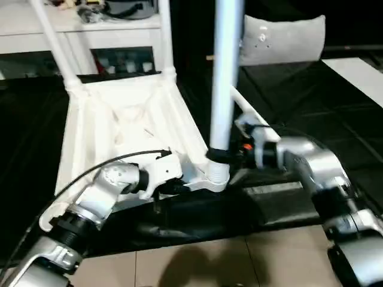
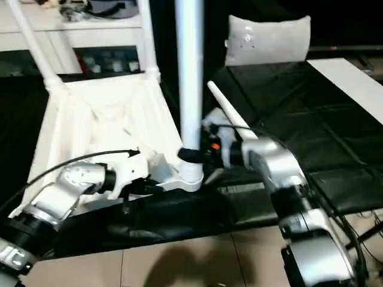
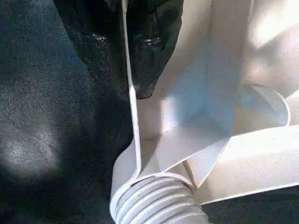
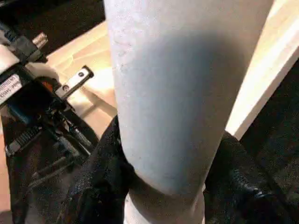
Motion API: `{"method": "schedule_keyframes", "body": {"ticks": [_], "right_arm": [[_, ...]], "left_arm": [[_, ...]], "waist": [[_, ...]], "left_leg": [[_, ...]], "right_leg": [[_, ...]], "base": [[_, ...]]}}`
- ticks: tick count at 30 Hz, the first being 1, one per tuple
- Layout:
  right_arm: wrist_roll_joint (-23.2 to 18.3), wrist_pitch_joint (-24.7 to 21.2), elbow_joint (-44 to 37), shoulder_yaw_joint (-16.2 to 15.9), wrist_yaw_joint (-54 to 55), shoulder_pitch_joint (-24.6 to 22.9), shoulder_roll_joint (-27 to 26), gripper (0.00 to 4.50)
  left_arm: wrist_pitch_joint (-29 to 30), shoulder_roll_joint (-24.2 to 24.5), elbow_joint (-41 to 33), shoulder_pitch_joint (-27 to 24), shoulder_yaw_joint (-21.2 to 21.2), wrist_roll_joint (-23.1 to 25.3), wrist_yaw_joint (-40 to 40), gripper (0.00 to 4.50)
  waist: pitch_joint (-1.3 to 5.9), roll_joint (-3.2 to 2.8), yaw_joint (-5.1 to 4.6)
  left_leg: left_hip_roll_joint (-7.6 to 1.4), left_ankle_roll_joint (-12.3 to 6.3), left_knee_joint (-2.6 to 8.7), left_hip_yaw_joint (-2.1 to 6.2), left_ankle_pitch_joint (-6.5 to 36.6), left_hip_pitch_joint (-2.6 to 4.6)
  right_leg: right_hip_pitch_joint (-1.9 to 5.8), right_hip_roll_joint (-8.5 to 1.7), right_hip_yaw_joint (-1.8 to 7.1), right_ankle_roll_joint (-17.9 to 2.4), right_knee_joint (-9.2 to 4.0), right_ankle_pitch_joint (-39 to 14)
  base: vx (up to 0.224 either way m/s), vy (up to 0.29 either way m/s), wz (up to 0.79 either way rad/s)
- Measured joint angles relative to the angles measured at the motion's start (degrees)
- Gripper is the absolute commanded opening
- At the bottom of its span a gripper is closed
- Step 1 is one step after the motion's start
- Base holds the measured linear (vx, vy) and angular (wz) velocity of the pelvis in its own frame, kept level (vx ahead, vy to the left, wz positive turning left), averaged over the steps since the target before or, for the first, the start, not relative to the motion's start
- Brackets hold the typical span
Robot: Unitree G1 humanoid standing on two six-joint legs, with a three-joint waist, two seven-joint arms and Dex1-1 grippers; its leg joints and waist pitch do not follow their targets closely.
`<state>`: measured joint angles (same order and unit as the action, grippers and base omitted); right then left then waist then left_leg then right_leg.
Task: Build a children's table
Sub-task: Insert table leg to table base
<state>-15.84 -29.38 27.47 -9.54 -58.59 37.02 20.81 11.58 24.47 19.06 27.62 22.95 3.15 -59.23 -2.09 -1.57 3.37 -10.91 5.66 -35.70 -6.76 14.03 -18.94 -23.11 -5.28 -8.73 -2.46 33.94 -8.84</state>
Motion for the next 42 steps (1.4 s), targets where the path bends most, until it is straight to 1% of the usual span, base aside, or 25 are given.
{"method": "schedule_keyframes", "body": {"ticks": [3,5,6,9,10,12,16,18,23,26,28,31,35,39,42], "right_arm": [[-0.82,0.94,-0.87,1.89,0.99,-2.27,-0.19,1.86],[-2.39,2.37,-1.54,4.65,2.16,-5.07,-1.02,1.86],[-2.85,2.89,-1.62,5.69,2.57,-5.98,-1.57,1.86],[-3.86,5.42,-3.26,7.4,4.17,-9.39,-2.42,1.86],[-4.01,6.64,-4.46,7.86,5.13,-10.84,-2.74,1.86],[-4.23,7.96,-5.36,8.1,6.05,-12.27,-2.92,1.86],[-2.67,10.66,-8.15,6.95,7.56,-13.96,-2.86,1.86],[-1.57,11.43,-9.1,6.23,7.65,-14.18,-2.64,1.86],[2.56,13.31,-10.82,2.03,8.0,-13.08,-1.09,1.86],[3.34,12.97,-10.36,0.35,7.57,-11.62,-0.56,1.86],[3.84,11.1,-9.37,-0.54,5.93,-9.71,-0.27,1.86],[4.38,9.56,-7.77,-1.59,4.07,-7.36,0.14,1.86],[4.52,9.65,-4.82,-2.4,2.35,-4.85,0.0,1.86],[4.64,9.75,-4.15,-2.85,2.02,-4.14,-0.07,1.86],[4.98,9.63,-4.58,-2.91,2.18,-4.28,-0.26,1.86]], "left_arm": [[0.95,-0.84,0.5,-0.01,-0.44,-0.09,0.86,0.0],[1.47,-1.56,0.93,-0.05,-0.69,-0.51,1.17,0.0],[1.73,-1.79,1.02,-0.08,-0.74,-0.72,1.28,0.0],[2.27,-2.71,1.98,-0.15,-1.16,-1.08,1.91,0.0],[2.45,-2.88,2.22,-0.19,-1.3,-1.17,2.02,0.0],[3.0,-3.08,2.45,-0.19,-1.52,-1.17,2.16,0.0],[3.18,-3.37,2.59,-0.19,-1.62,-1.15,2.3,0.0],[3.17,-3.34,2.59,-0.19,-1.62,-1.13,2.29,0.0],[2.17,-2.58,2.68,-0.11,-1.07,-0.4,2.25,0.0],[1.54,-2.04,2.7,0.07,-0.63,0.19,2.08,0.0],[1.01,-1.54,3.19,0.58,-0.39,0.31,1.33,0.0],[0.39,-1.13,4.64,2.02,0.29,0.35,-0.16,0.0],[-1.28,-0.45,7.4,4.08,0.69,0.78,-1.4,0.0],[-2.12,-0.23,9.01,5.31,0.93,1.16,-2.12,0.0],[-2.06,-0.13,9.4,5.74,1.08,1.25,-2.45,0.0]], "waist": [[0.08,-0.13,0.11],[0.14,-0.21,0.11],[0.21,-0.37,0.07],[0.55,-0.96,-0.07],[0.65,-1.32,-0.23],[0.77,-1.58,-0.69],[0.73,-1.99,-1.36],[0.73,-2.02,-1.52],[0.73,-2.02,-2.09],[0.71,-1.96,-2.76],[0.67,-1.88,-3.19],[0.69,-1.69,-3.28],[0.69,-1.44,-3.33],[0.68,-1.23,-3.46],[0.68,-1.22,-3.56]], "left_leg": [[-0.01,0.19,0.0,-0.03,0.11,0.13],[-0.02,0.22,0.0,-0.04,0.13,0.19],[-0.01,0.22,0.0,-0.04,0.13,0.18],[0.0,0.21,0.03,-0.04,0.14,0.18],[-0.01,0.2,0.04,-0.03,0.15,0.21],[0.01,0.19,0.07,-0.04,0.14,0.21],[-0.02,0.15,0.07,-0.03,0.11,0.21],[-0.02,0.15,0.07,-0.03,0.11,0.2],[-0.01,0.15,0.07,0.02,0.11,0.19],[-0.02,0.13,0.06,0.06,0.1,0.2],[-0.02,0.13,0.07,0.07,0.1,0.16],[-0.06,0.13,0.07,0.19,0.1,0.01],[-0.1,0.13,0.1,0.2,0.1,-0.03],[-0.1,0.13,0.17,0.19,0.11,-0.05],[-0.1,0.13,0.17,0.18,0.11,-0.04]], "right_leg": [[0.24,-0.03,-0.02,0.01,-0.15,0.0],[0.43,-0.04,-0.01,0.03,-0.29,0.0],[0.45,-0.04,-0.01,0.03,-0.33,0.0],[0.62,-0.03,0.0,0.07,-0.56,0.02],[0.72,-0.02,-0.03,0.1,-0.71,0.05],[0.76,-0.02,-0.01,0.21,-0.8,0.12],[0.88,-0.03,-0.09,0.24,-0.88,0.12],[0.9,-0.03,-0.1,0.25,-0.92,0.11],[0.95,-0.03,-0.14,0.26,-0.98,0.1],[1.04,-0.04,-0.2,0.28,-0.99,0.09],[1.05,-0.05,-0.22,0.32,-1.02,0.06],[1.05,-0.05,-0.34,0.33,-1.08,0.06],[1.03,-0.05,-0.36,0.38,-1.07,0.03],[1.03,-0.05,-0.35,0.42,-1.1,0.0],[1.02,-0.05,-0.34,0.42,-1.1,0.0]], "base": [[0.0,0.0,0.0],[0.0,0.0,0.0],[0.0,0.0,0.0],[0.0,0.0,0.0],[0.0,0.0,0.0],[0.0,0.0,0.0],[0.0,0.0,0.0],[0.0,0.0,0.0],[0.0,0.0,0.0],[0.0,0.0,0.0],[0.0,0.0,0.0],[0.0,0.0,0.0],[0.0,0.0,0.0],[0.0,0.0,0.0],[0.0,0.0,0.0]]}}
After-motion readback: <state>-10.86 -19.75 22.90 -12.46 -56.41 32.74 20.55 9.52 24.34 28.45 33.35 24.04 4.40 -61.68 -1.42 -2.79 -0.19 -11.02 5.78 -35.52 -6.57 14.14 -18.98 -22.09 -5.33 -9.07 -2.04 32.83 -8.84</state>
